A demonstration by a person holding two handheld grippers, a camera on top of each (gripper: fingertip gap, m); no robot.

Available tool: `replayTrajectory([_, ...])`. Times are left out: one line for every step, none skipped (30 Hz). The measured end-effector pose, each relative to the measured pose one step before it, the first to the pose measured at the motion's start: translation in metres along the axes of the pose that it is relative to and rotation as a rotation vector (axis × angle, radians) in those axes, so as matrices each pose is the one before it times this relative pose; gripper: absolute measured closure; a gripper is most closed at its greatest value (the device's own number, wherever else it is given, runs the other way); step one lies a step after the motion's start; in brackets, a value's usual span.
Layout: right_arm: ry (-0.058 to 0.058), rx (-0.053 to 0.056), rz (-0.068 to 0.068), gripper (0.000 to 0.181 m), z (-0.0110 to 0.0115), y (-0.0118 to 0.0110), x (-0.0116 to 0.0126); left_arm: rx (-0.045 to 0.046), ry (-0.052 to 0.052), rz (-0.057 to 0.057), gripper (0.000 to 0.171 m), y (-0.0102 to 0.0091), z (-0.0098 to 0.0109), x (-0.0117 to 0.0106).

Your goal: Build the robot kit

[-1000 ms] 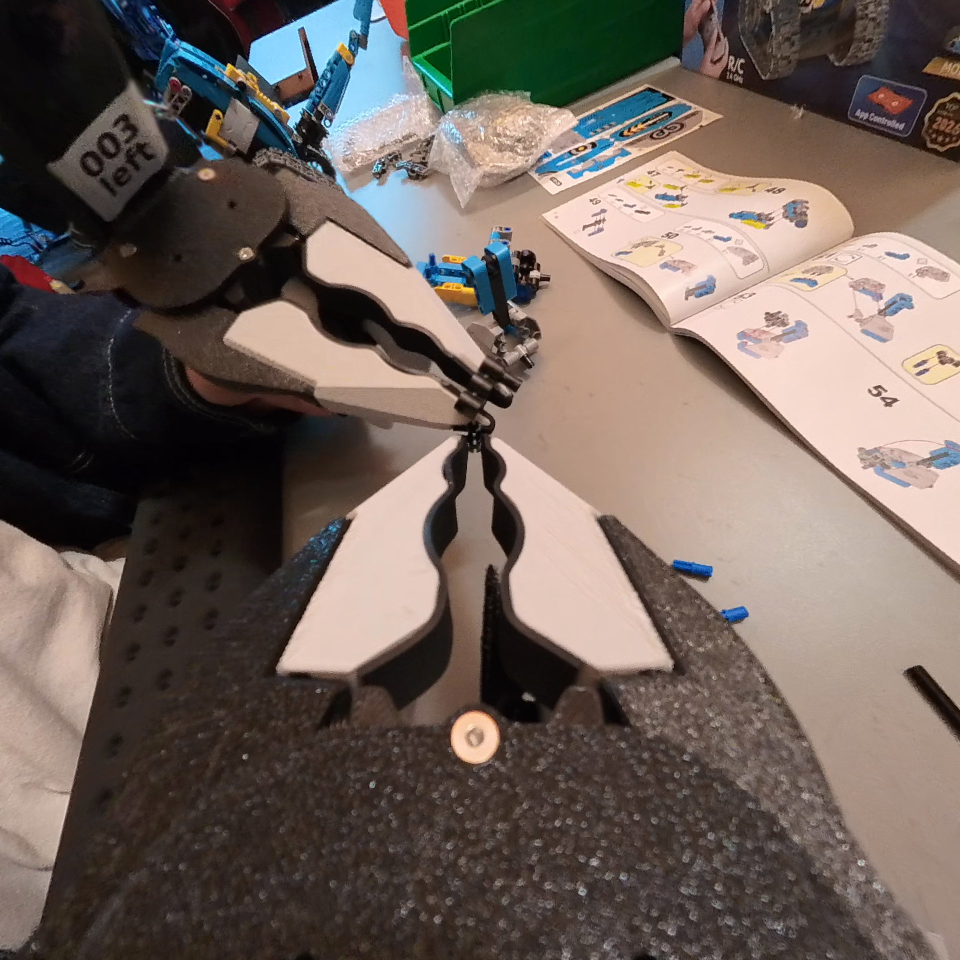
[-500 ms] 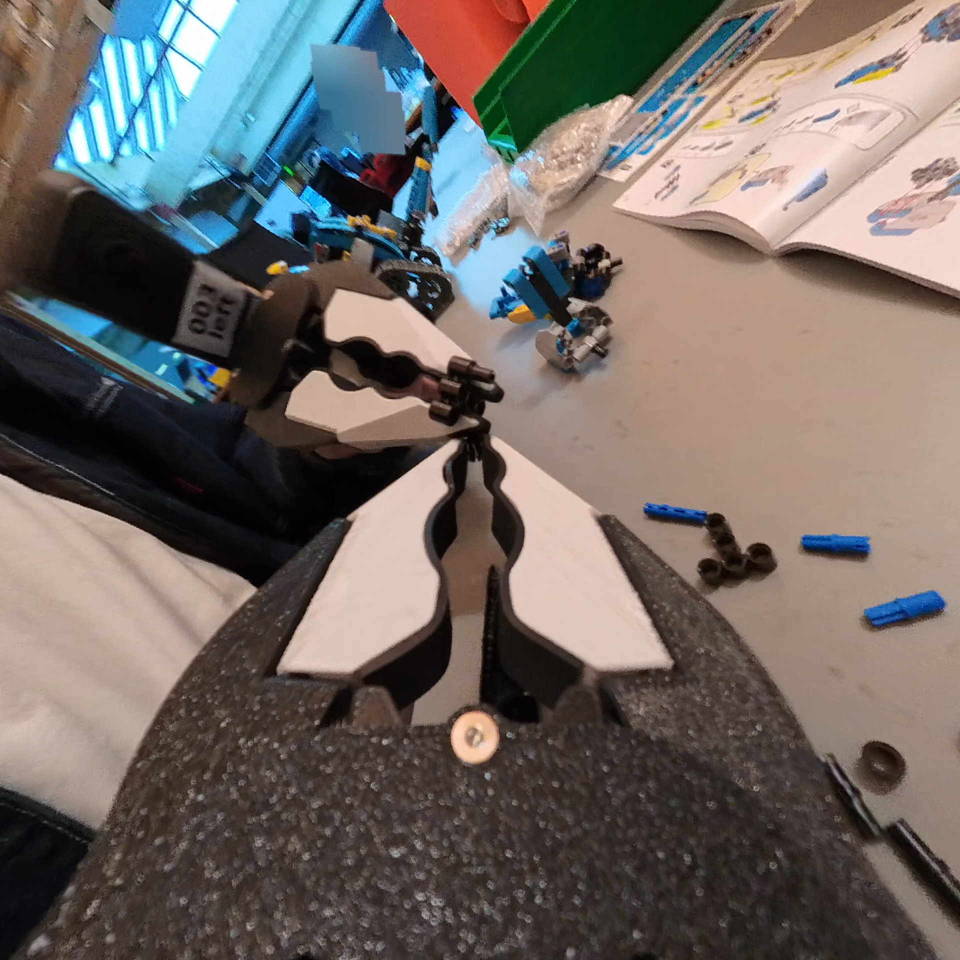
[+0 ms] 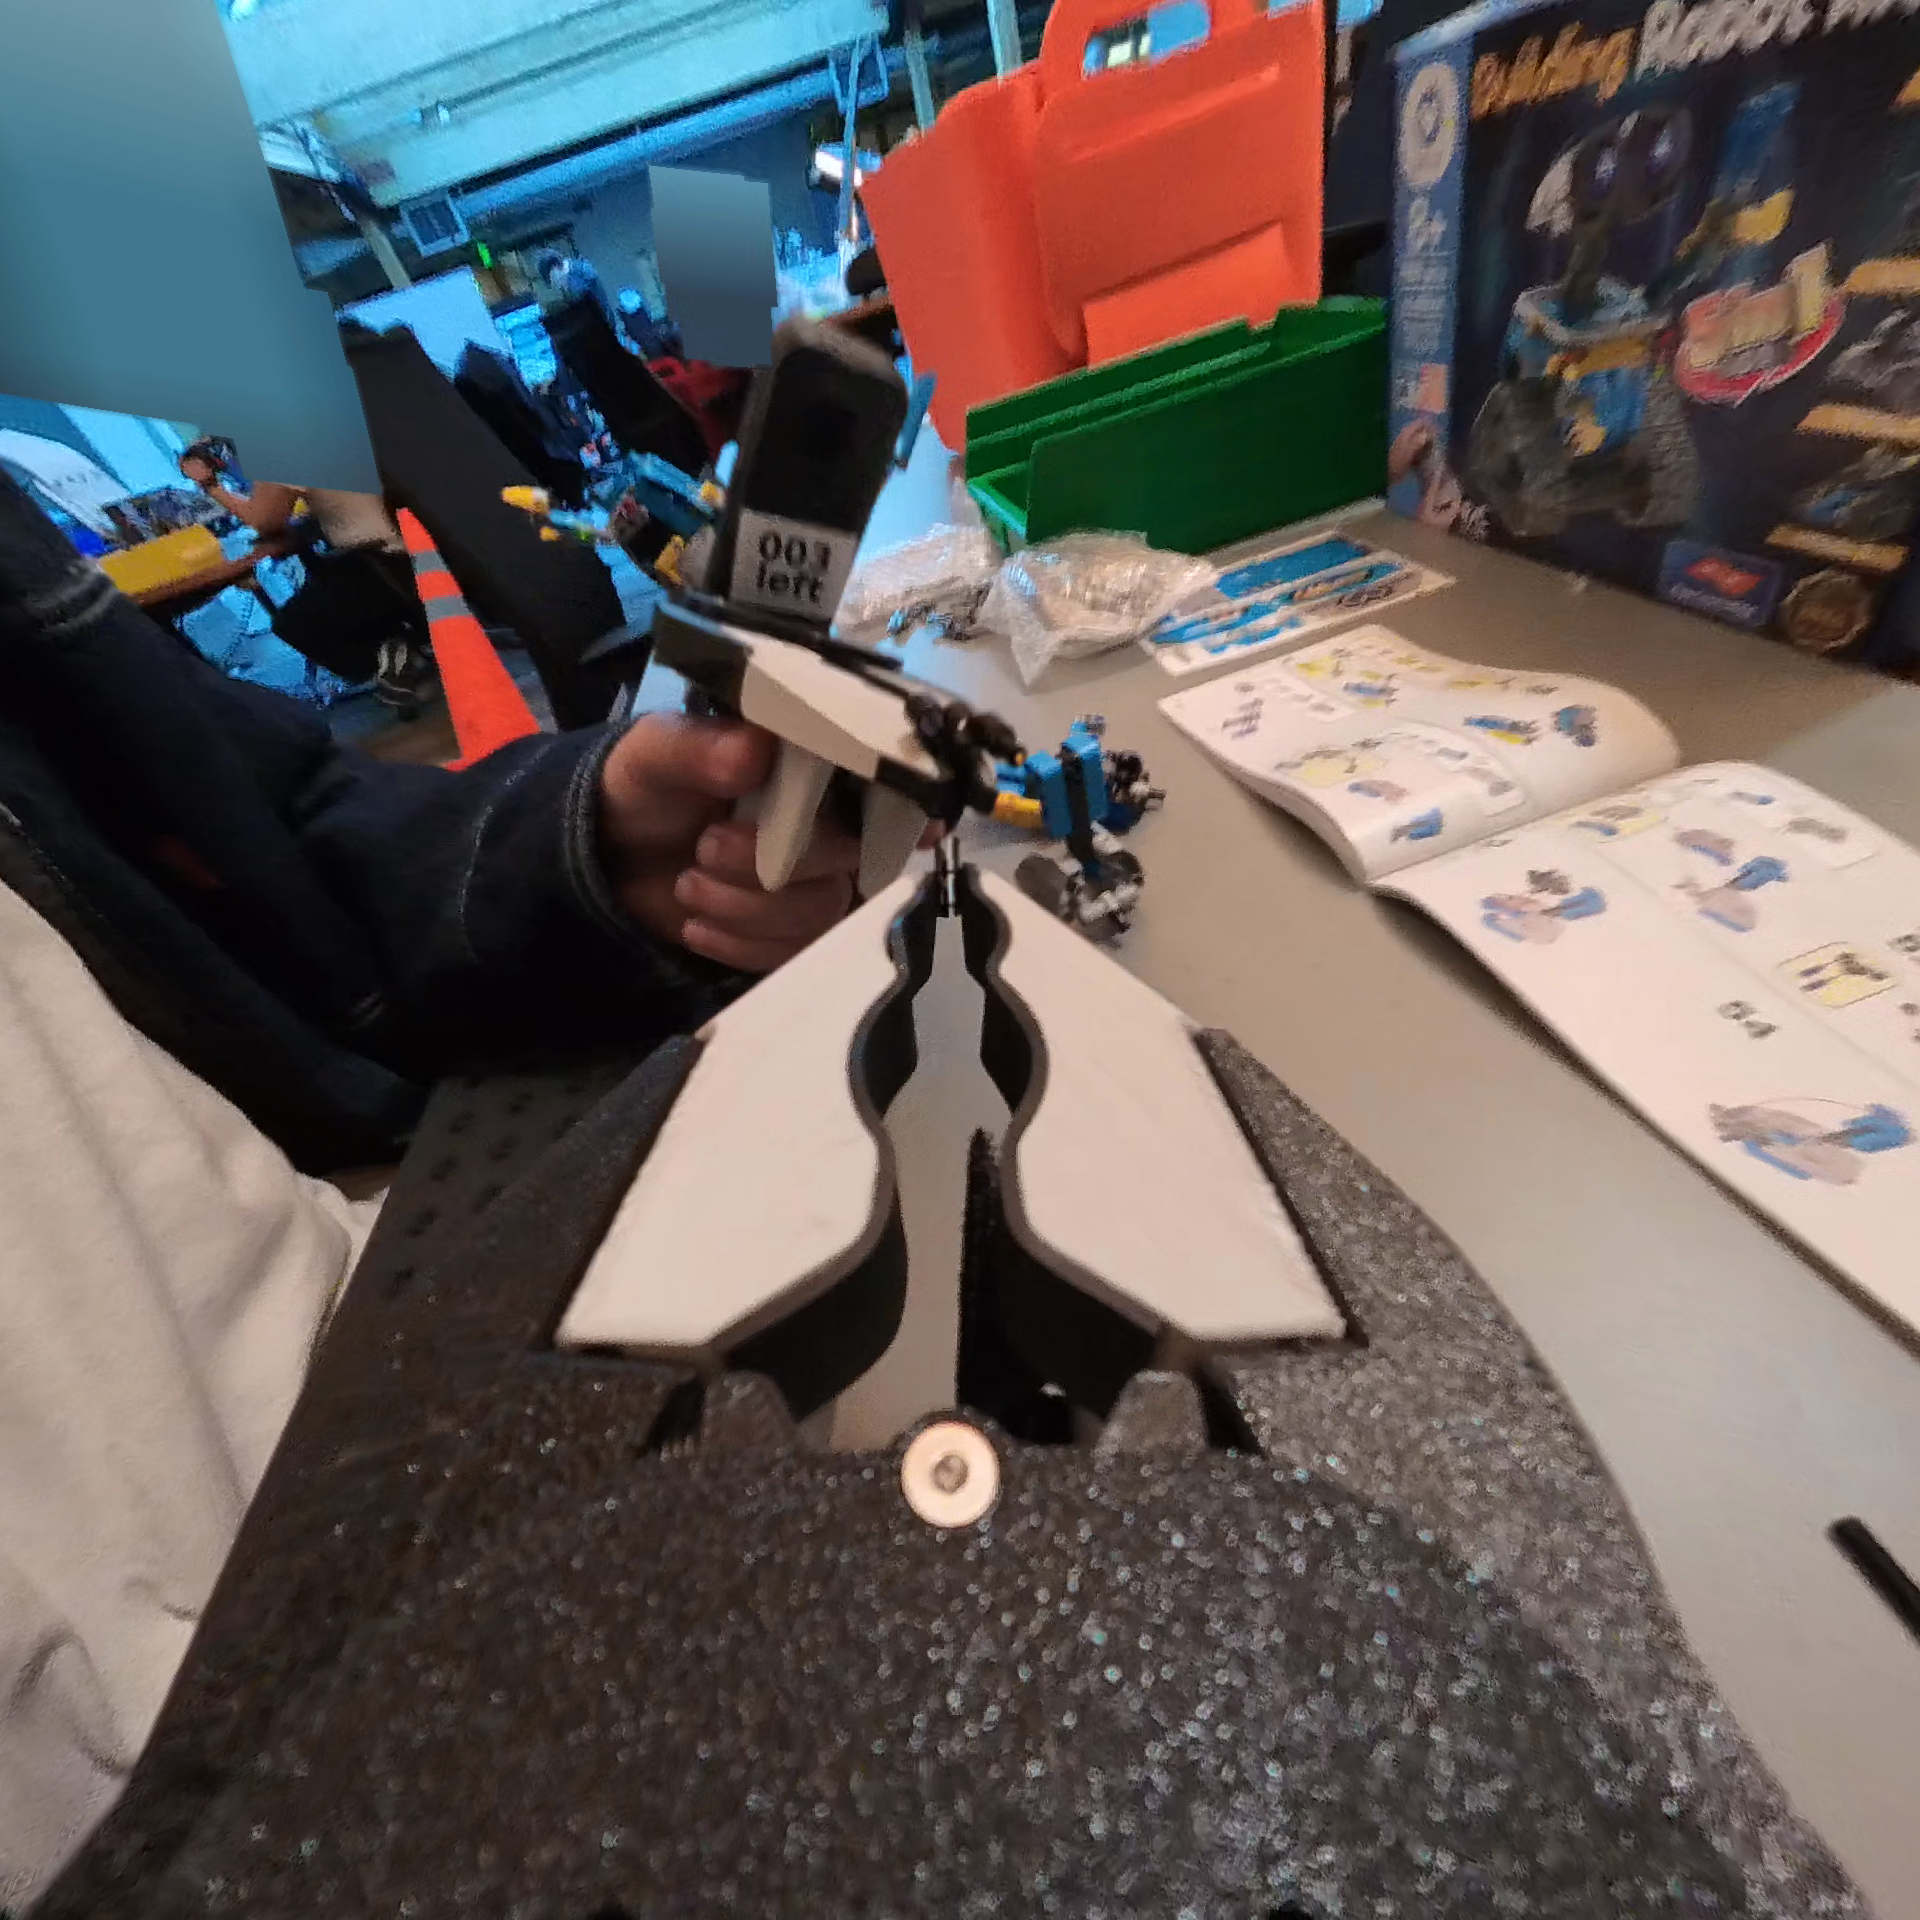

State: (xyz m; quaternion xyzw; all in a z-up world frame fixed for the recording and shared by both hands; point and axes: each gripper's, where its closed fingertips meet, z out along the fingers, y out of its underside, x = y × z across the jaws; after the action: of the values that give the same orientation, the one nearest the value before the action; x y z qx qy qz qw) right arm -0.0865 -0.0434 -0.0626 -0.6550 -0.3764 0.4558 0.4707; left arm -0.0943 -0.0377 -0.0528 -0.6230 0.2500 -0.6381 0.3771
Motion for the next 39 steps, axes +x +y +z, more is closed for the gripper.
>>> replayTrajectory([-0.0128,0.0543,-0.0110,0.178,-0.00545,-0.00946,-0.00240,-0.00894,0.0290,-0.0290,0.166,0.00218,0.00105,0.00252])
replayTrajectory([-0.0227,0.0513,-0.0126,0.178,-0.00317,-0.00968,-0.00527,-0.00298,0.0334,-0.0314,0.166,0.00178,0.00155,0.00356])
replayTrajectory([-0.0049,0.0177,-0.0190,0.178,-0.00003,-0.00481,-0.00341,-0.00031,0.0306,-0.0229,0.166,0.00111,0.00140,0.00380])
replayTrajectory([-0.0037,-0.0034,-0.0192,0.178,0.00175,-0.00075,-0.00274,-0.00755,0.0235,-0.0110,0.166,0.00168,0.00141,0.00327])
replayTrajectory([-0.0239,-0.0190,-0.0007,0.178,0.00227,0.00258,-0.00430,-0.00991,0.0105,-0.0011,0.166,0.00176,0.00097,0.00171])
replayTrajectory([-0.0090,-0.0131,0.0068,0.178,0.00148,0.00251,-0.00146,-0.00944,0.0068,0.0010,0.166,0.00172,0.00081,0.00112])
replayTrajectory([-0.0047,-0.0116,-0.0024,0.178,0.00077,0.00239,-0.00112,-0.00899,0.0124,-0.0020,0.166,0.00166,0.00093,0.00195])
replayTrajectory([0.0039,-0.0229,-0.0047,0.178,0.00078,0.00337,0.00026,-0.01014,0.0053,0.0019,0.166,0.00172,0.00092,0.00116])
replayTrajectory([0.0118,-0.0238,-0.0111,0.178,0.00059,0.00312,0.00136,-0.01238,-0.0128,0.0115,0.166,0.00193,0.00053,-0.00133])
replayTrajectory([0.0052,-0.0226,-0.0145,0.178,-0.00035,0.00232,0.00046,-0.01100,-0.0104,0.0106,0.166,0.00131,0.00004,-0.00109])
replayTrajectory([-0.0019,-0.0339,-0.0220,0.178,-0.00044,0.00290,-0.00116,-0.01474,-0.0115,0.0132,0.166,0.00183,0.00048,-0.00105])
replayTrajectory([0.0115,-0.0376,-0.0321,0.178,-0.00026,0.00290,-0.00036,-0.02337,-0.0225,0.0220,0.166,0.00328,0.00084,-0.00219])
replayTrajectory([0.0144,-0.0496,-0.0444,0.178,0.00003,0.00415,-0.00056,-0.02649,-0.0292,0.0253,0.165,0.00373,0.00102,-0.00315])
replayTrajectory([0.0169,-0.0463,-0.0477,0.178,-0.00013,0.00364,-0.00054,-0.01803,-0.0191,0.0142,0.166,0.00255,0.00059,-0.00219])
replayTrajectory([0.0186,-0.0383,-0.0466,0.178,-0.00020,0.00275,-0.00026,-0.01597,-0.0093,0.0032,0.166,0.00238,0.00055,-0.00150])
replayTrajectory([0.0194,-0.0363,-0.0426,0.178,-0.00013,0.00282,0.00034,-0.01451,-0.0085,0.0008,0.166,0.00230,0.00057,-0.00166])
replayTrajectory([0.0224,-0.0332,-0.0345,0.178,-0.00008,0.00242,0.00137,-0.01421,-0.0073,0.0009,0.166,0.00237,0.00070,-0.00147])
replayTrajectory([0.0262,-0.0318,-0.0300,0.177,-0.00031,0.00241,0.00236,-0.01284,0.0004,0.0006,0.166,0.00212,0.00080,-0.00008])
replayTrajectory([0.0162,-0.0321,-0.0290,0.177,-0.00010,0.00264,0.00110,-0.00700,0.0002,0.0012,0.166,0.00131,0.00081,0.00019])
replayTrajectory([0.0122,-0.0316,-0.0246,0.177,0.00019,0.00266,0.00053,-0.00767,-0.0033,0.0027,0.166,0.00146,0.00077,-0.00032])
replayTrajectory([-0.0007,-0.0174,-0.0202,0.177,0.00011,0.00081,-0.00152,-0.01067,-0.0009,0.0015,0.166,0.00190,0.00067,-0.00018])
replayTrajectory([0.0036,-0.0037,-0.0151,0.177,-0.00034,-0.00071,-0.00077,-0.00018,0.0040,-0.0041,0.166,0.00012,-0.00009,0.00028])
replayTrajectory([0.0056,0.0006,-0.0124,0.177,-0.00008,-0.00041,0.00001,0.00020,0.0028,-0.0057,0.166,0.00002,0.00004,0.00002])
replayTrajectory([0.0013,-0.0083,-0.0077,0.177,0.00049,0.00119,-0.00024,-0.00571,-0.0002,-0.0056,0.166,0.00131,0.00036,-0.00053])
replayTrajectory([0.0028,-0.0028,-0.0167,0.178,0.00011,0.00071,-0.00053,-0.00195,0.0092,-0.0125,0.166,0.00065,0.00014,0.00037])
replayTrajectory([0.0034,0.0130,-0.0134,0.178,-0.00077,-0.00156,-0.00056,0.00549,0.0196,-0.0194,0.166,-0.00044,-0.00018,0.00170])
replayTrajectory([-0.0002,0.0292,-0.0051,0.178,-0.00172,-0.00411,-0.00081,0.00839,0.0241,-0.0170,0.166,-0.00102,-0.00015,0.00265])
replayTrajectory([-0.0004,0.0076,-0.0004,0.178,-0.00099,-0.00149,-0.00013,0.00180,0.0135,-0.0148,0.166,-0.00003,0.00009,0.00118])
replayTrajectory([0.0024,-0.0126,-0.0071,0.178,0.00049,0.00128,-0.00006,-0.00333,-0.0045,-0.0085,0.166,0.00091,0.00015,-0.00150])
replayTrajectory([0.0051,-0.0204,-0.0090,0.178,0.00133,0.00255,0.00017,-0.00386,-0.0079,-0.0041,0.166,0.00100,0.00013,-0.00164])
replayTrajectory([0.0055,0.0008,-0.0083,0.178,0.00027,-0.00045,-0.00009,0.00236,0.0133,-0.0084,0.166,-0.00018,-0.00026,0.00154])
replayTrajectory([-0.0037,0.0238,0.0017,0.178,-0.00123,-0.00341,-0.00088,0.00672,0.0312,-0.0192,0.166,-0.00090,-0.00047,0.00382])
replayTrajectory([-0.0129,0.0208,0.0173,0.178,-0.00105,-0.00266,-0.00107,0.00233,0.0228,-0.0164,0.166,0.00000,0.00002,0.00252])
replayTrajectory([-0.0104,0.0006,0.0018,0.178,-0.00043,0.00039,-0.00127,-0.00746,0.0048,-0.0054,0.166,0.00169,0.00055,0.00027])
replayTrajectory([-0.0025,-0.0098,-0.0130,0.178,0.00001,0.00116,-0.00127,-0.01125,-0.0033,0.0057,0.166,0.00176,0.00039,-0.00012])
replayTrajectory([-0.0007,-0.0108,-0.0066,0.178,-0.00006,0.00034,-0.00109,-0.00705,-0.0038,0.0085,0.167,0.00111,0.00021,0.00002])
replayTrajectory([0.0005,-0.0139,0.0026,0.178,-0.00018,0.00028,-0.00043,-0.00319,-0.0050,0.0077,0.166,0.00049,0.00038,0.00000])
replayTrajectory([0.0002,-0.0163,0.0023,0.178,-0.00011,0.00078,-0.00028,-0.00585,-0.0097,0.0078,0.167,0.00097,0.00048,-0.00082])
replayTrajectory([0.0059,-0.0273,-0.0089,0.178,0.00056,0.00230,-0.00011,-0.00930,-0.0243,0.0133,0.166,0.00148,0.00082,-0.00287])
